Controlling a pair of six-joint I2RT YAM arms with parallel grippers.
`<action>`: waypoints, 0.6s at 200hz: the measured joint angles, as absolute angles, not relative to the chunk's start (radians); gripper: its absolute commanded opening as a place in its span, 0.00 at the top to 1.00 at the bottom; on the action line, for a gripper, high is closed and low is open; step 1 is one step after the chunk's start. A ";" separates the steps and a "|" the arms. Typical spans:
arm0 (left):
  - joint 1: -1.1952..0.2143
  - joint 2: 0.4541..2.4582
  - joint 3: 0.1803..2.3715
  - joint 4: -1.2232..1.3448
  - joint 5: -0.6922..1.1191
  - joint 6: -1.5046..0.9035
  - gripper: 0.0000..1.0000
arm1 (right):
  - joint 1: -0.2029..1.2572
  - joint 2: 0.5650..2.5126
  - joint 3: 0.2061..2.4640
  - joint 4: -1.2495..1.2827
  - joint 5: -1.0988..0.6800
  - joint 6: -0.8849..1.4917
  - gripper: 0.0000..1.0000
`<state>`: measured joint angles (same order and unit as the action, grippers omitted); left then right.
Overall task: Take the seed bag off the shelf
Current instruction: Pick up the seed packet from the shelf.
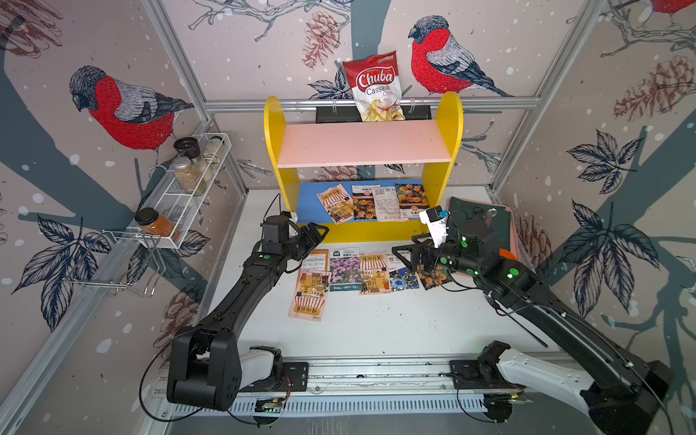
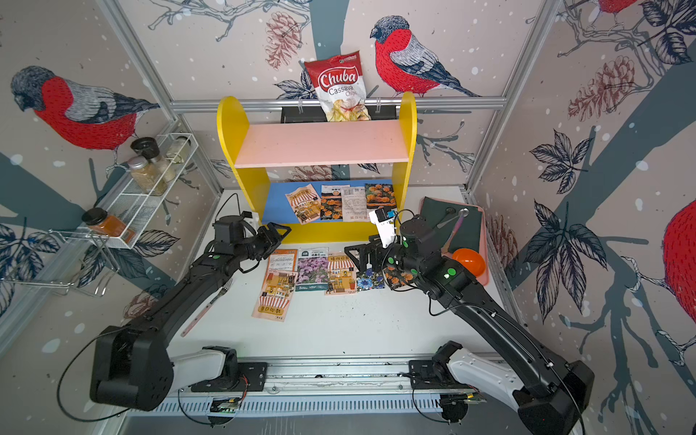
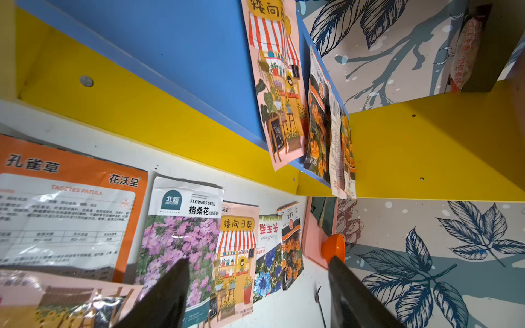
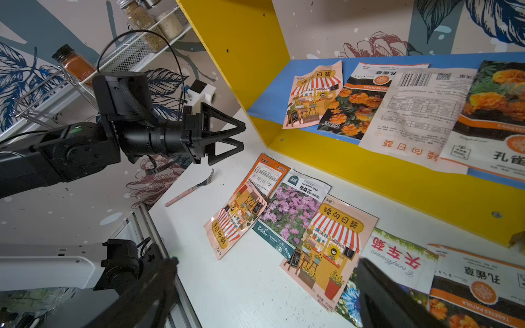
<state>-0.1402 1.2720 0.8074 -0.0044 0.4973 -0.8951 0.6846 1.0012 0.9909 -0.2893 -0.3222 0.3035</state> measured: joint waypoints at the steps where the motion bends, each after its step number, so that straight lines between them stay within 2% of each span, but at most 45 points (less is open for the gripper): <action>1: -0.141 1.274 0.807 -0.002 0.497 -0.896 0.25 | 0.684 1.001 0.991 -0.288 -0.322 0.305 0.00; 120: -0.205 1.562 0.854 0.324 0.467 -1.027 0.40 | 0.663 0.984 0.970 -0.241 -0.326 0.343 0.00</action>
